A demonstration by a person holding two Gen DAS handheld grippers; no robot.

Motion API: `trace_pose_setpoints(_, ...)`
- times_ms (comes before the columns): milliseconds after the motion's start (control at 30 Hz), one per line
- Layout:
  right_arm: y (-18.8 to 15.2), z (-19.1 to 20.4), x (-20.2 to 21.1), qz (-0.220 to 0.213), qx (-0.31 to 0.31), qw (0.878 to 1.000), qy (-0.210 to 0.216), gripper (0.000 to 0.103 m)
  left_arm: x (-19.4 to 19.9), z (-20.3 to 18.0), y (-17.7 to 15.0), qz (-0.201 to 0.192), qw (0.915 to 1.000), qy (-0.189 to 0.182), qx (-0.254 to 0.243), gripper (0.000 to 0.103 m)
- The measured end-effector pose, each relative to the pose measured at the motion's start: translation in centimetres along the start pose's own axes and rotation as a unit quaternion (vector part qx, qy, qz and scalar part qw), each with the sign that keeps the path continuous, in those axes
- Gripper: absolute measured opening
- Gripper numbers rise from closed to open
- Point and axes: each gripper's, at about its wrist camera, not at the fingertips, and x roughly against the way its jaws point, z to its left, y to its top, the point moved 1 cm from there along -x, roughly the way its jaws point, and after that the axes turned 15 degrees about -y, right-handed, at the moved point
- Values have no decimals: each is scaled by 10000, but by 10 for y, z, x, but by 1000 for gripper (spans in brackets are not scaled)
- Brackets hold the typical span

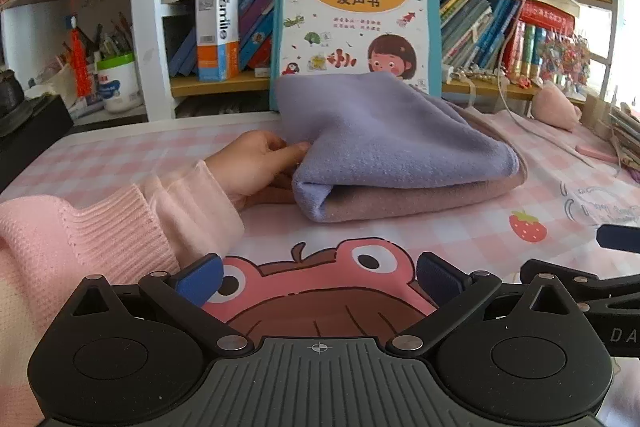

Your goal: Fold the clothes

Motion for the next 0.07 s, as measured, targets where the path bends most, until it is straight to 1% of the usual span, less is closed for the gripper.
trace_pose_setpoints(67,0,0,0,13,-8,10000,-4,98,-2,2,0,56,10000,29,49,103)
